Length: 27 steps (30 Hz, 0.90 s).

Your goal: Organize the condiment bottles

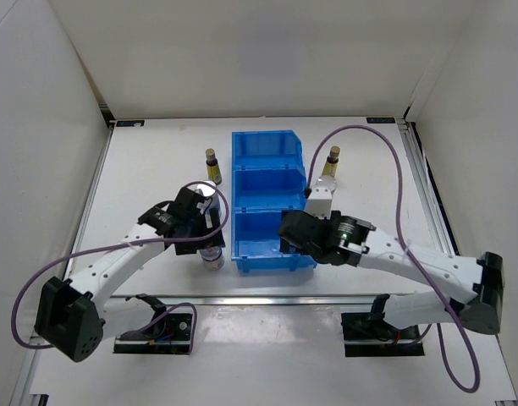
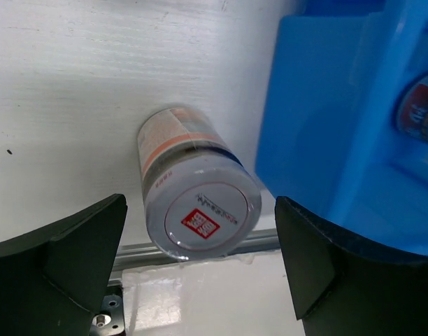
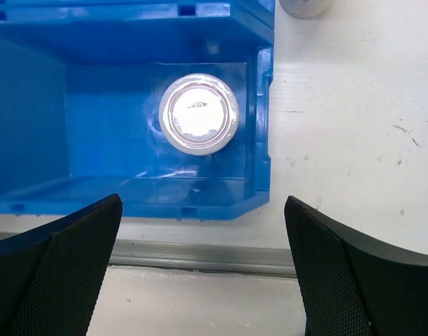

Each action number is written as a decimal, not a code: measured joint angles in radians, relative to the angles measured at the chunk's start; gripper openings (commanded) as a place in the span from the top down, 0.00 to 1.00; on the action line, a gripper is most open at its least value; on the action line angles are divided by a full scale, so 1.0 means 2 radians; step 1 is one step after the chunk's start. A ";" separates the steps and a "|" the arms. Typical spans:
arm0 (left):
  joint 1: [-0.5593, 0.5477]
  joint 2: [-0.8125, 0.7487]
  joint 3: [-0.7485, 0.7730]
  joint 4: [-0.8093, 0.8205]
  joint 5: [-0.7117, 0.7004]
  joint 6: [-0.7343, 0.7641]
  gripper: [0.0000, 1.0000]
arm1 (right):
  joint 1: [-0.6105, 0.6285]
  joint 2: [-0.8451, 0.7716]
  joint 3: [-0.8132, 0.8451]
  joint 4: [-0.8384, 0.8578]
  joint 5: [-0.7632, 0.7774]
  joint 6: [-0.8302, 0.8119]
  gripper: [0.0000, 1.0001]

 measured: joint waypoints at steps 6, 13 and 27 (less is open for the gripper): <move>-0.011 0.033 0.000 0.003 -0.016 -0.011 0.19 | 0.013 -0.071 -0.048 0.007 0.024 0.022 0.00; -0.020 0.037 -0.001 0.012 -0.026 -0.021 0.60 | 0.013 -0.078 -0.056 0.016 0.032 0.030 0.00; -0.059 0.028 0.257 -0.149 -0.136 -0.036 0.89 | 0.013 -0.117 -0.089 0.029 0.041 0.051 0.00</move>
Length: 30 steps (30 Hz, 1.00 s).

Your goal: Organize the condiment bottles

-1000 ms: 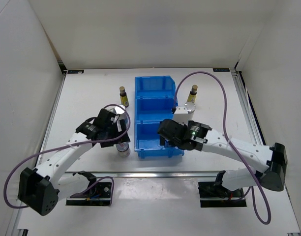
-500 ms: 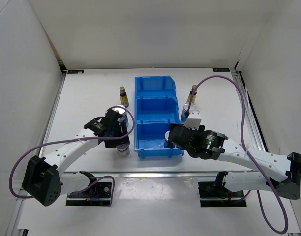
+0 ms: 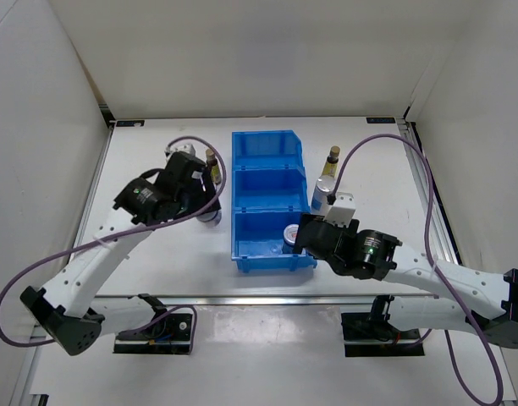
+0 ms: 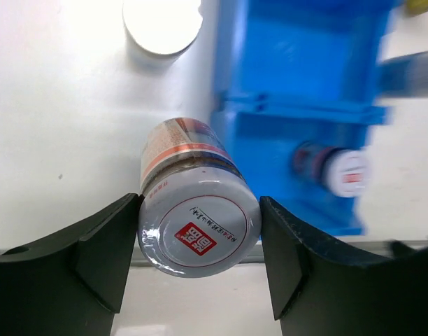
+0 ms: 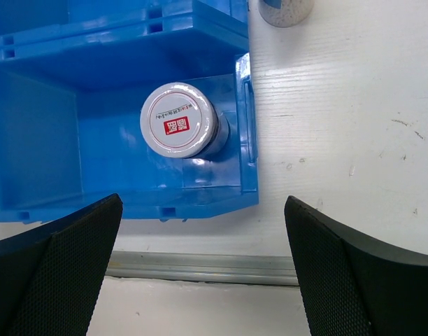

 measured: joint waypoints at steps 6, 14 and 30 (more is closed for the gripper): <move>-0.048 0.034 0.099 -0.015 -0.010 -0.005 0.89 | 0.000 0.000 0.000 0.001 0.000 0.003 0.00; -0.124 0.166 0.090 0.011 -0.005 -0.019 0.89 | 0.000 -0.011 -0.006 0.001 0.003 0.014 0.00; -0.113 0.226 -0.039 0.161 0.040 -0.022 0.89 | 0.000 -0.016 -0.009 0.001 0.003 0.020 0.00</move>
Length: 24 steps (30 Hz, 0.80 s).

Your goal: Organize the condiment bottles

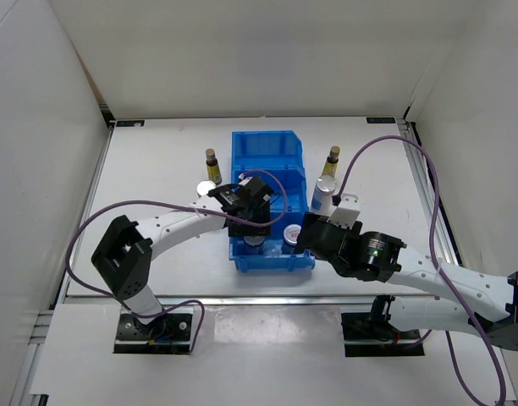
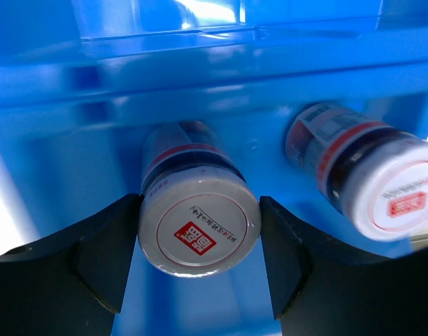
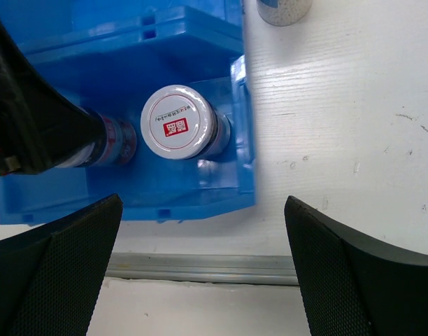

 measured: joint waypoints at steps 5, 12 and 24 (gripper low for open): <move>0.016 0.004 -0.022 0.045 0.022 0.010 0.67 | 0.000 0.000 0.000 -0.001 0.002 0.004 0.00; 0.027 0.004 -0.032 0.086 0.041 0.016 0.00 | 0.000 0.000 0.000 -0.001 0.004 0.005 0.00; 0.028 -0.103 0.065 0.011 0.038 0.065 0.00 | 0.000 0.022 0.011 -0.012 0.007 0.003 0.00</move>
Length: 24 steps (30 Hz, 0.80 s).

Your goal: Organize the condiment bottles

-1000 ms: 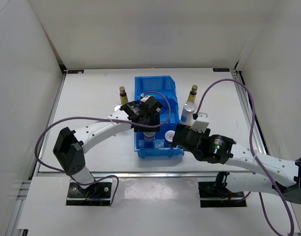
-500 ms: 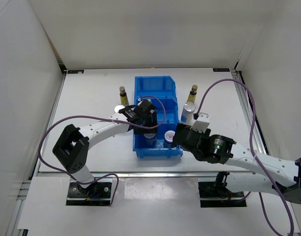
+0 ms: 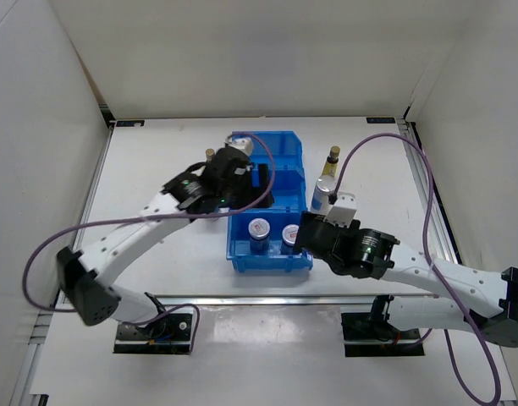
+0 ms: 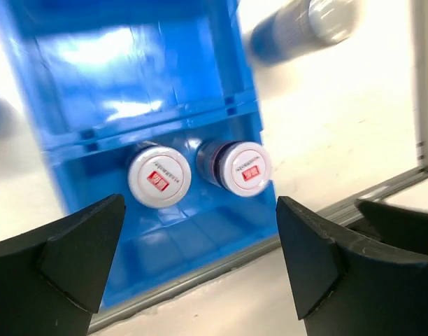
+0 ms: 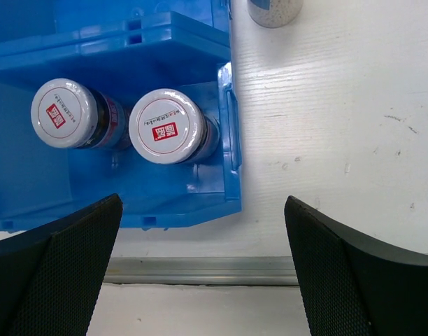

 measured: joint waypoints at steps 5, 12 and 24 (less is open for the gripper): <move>0.022 -0.116 0.014 -0.044 -0.066 0.043 0.00 | 0.000 0.021 0.052 -0.034 0.012 -0.031 0.00; 0.122 -0.247 -0.098 -0.080 -0.170 0.081 0.00 | -0.034 0.026 0.104 -0.053 0.077 -0.140 0.00; 0.170 -0.210 -0.155 -0.099 -0.202 0.096 0.00 | -0.318 0.117 0.131 0.099 -0.121 -0.381 0.02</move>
